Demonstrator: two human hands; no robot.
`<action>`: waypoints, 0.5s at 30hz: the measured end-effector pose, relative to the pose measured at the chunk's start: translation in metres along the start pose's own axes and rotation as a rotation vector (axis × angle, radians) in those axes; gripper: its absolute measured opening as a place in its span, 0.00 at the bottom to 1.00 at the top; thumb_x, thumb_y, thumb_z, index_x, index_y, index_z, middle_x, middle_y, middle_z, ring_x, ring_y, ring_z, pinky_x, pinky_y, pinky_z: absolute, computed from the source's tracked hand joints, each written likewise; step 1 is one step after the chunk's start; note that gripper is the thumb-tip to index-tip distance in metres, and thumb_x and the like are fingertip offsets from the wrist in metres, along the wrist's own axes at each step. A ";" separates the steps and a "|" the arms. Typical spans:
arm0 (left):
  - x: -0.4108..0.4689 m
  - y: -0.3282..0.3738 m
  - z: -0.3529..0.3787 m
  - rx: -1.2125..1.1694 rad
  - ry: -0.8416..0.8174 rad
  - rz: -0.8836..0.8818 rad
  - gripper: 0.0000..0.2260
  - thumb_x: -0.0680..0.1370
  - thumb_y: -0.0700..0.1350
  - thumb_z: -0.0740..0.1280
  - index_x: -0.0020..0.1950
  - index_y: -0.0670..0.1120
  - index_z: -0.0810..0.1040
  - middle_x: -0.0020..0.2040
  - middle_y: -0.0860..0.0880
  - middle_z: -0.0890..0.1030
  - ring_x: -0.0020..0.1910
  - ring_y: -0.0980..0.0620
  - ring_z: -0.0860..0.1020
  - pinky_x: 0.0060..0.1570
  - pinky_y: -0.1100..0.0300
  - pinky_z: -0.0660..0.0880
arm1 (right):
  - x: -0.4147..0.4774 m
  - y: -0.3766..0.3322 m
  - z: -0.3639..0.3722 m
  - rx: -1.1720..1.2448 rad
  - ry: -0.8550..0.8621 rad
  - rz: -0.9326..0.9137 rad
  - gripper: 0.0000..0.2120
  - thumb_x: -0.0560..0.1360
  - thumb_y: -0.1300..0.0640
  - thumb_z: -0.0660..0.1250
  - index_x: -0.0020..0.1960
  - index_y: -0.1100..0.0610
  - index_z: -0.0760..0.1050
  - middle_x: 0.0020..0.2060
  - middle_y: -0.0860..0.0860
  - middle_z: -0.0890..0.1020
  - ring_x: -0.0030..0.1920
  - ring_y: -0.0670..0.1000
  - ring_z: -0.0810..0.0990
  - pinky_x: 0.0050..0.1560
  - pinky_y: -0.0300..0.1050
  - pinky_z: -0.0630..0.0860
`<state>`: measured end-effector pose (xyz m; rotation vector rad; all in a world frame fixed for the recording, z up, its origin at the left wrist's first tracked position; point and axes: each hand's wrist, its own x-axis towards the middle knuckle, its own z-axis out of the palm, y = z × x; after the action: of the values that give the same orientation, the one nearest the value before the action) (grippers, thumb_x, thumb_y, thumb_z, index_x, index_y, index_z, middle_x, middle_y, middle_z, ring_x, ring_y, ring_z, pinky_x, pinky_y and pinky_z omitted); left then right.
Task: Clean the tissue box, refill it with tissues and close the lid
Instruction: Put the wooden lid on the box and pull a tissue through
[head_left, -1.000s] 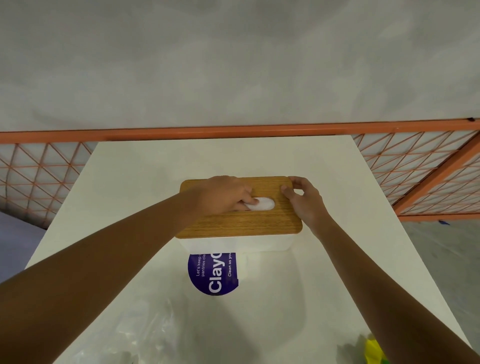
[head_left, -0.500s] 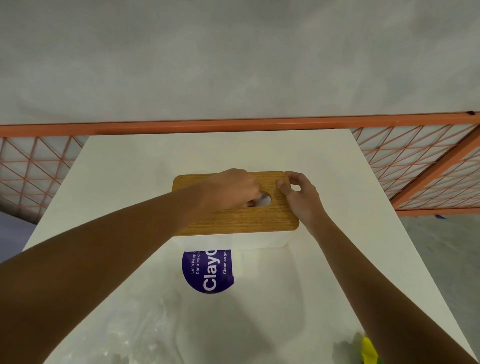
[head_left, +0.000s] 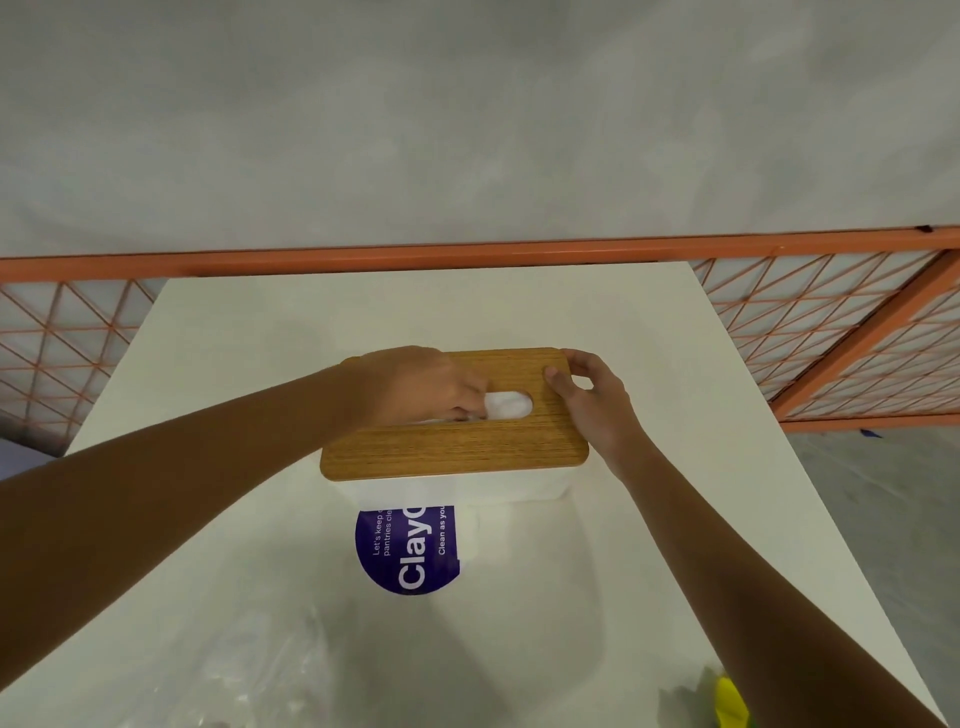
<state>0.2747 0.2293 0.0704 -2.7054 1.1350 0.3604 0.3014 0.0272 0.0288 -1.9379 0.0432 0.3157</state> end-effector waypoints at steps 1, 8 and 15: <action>-0.009 -0.003 0.001 -0.021 0.017 0.023 0.14 0.78 0.40 0.64 0.63 0.47 0.77 0.57 0.50 0.79 0.51 0.49 0.80 0.42 0.60 0.73 | 0.000 0.000 0.000 0.001 -0.002 0.003 0.18 0.77 0.52 0.62 0.66 0.54 0.68 0.61 0.48 0.74 0.56 0.50 0.74 0.59 0.45 0.69; -0.023 -0.017 0.013 0.104 0.139 0.141 0.27 0.58 0.36 0.79 0.55 0.51 0.82 0.51 0.56 0.84 0.41 0.54 0.83 0.27 0.70 0.66 | 0.001 0.000 -0.001 0.009 -0.011 0.009 0.18 0.77 0.51 0.62 0.66 0.53 0.69 0.60 0.47 0.74 0.54 0.49 0.73 0.56 0.44 0.69; -0.017 -0.019 0.018 0.083 0.152 0.179 0.21 0.55 0.35 0.81 0.45 0.48 0.85 0.39 0.53 0.83 0.31 0.54 0.81 0.21 0.68 0.71 | 0.001 0.003 -0.001 0.025 -0.019 0.008 0.18 0.77 0.50 0.62 0.65 0.53 0.69 0.55 0.44 0.72 0.52 0.48 0.73 0.52 0.43 0.68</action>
<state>0.2742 0.2586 0.0592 -2.6030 1.4060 0.1298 0.3024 0.0250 0.0264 -1.9103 0.0421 0.3375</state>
